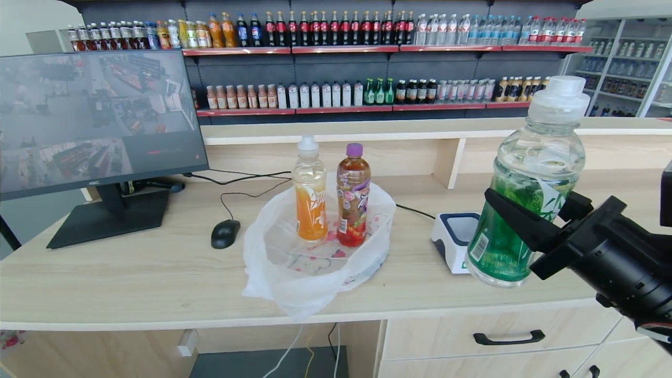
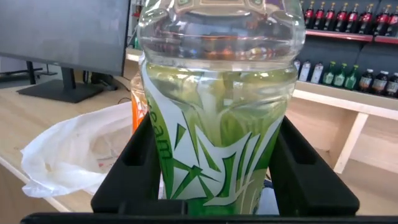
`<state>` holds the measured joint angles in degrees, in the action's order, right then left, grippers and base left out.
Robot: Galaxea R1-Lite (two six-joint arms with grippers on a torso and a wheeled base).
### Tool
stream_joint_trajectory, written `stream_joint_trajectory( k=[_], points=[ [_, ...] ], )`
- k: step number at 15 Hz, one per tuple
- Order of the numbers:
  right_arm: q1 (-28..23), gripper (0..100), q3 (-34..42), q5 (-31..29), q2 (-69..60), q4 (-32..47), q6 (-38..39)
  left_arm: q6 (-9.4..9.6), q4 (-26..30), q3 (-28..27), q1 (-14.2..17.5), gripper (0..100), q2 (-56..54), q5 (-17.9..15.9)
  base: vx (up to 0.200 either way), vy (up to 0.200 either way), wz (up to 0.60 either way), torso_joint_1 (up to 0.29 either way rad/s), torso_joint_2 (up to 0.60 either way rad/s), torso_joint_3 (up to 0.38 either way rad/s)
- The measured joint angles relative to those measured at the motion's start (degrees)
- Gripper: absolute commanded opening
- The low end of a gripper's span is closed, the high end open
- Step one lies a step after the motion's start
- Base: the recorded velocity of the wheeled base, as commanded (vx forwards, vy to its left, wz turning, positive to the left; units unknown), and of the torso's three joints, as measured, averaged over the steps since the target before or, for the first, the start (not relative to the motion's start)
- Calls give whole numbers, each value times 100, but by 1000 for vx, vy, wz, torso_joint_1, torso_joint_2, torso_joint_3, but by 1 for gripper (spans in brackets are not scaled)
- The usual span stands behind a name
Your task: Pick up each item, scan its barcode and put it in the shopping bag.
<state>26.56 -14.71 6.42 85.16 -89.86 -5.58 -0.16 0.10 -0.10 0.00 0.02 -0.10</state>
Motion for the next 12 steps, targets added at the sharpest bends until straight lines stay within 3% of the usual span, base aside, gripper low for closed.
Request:
stream_joint_trajectory(
  k=[1,8,12],
  points=[
    [0,0,0,-2,-2,-9,0,0,0,0,0,100,0,0,0,200,0,2,2,2],
    [161,0,-48,-7,234,-20,0,0,0,0,0,100,0,-1,0,0,0,0,0,0],
    [339,0,-501,-5,736,-9,11,0,-2,0,0,100,0,0,0,0,0,0,0,0]
  ],
)
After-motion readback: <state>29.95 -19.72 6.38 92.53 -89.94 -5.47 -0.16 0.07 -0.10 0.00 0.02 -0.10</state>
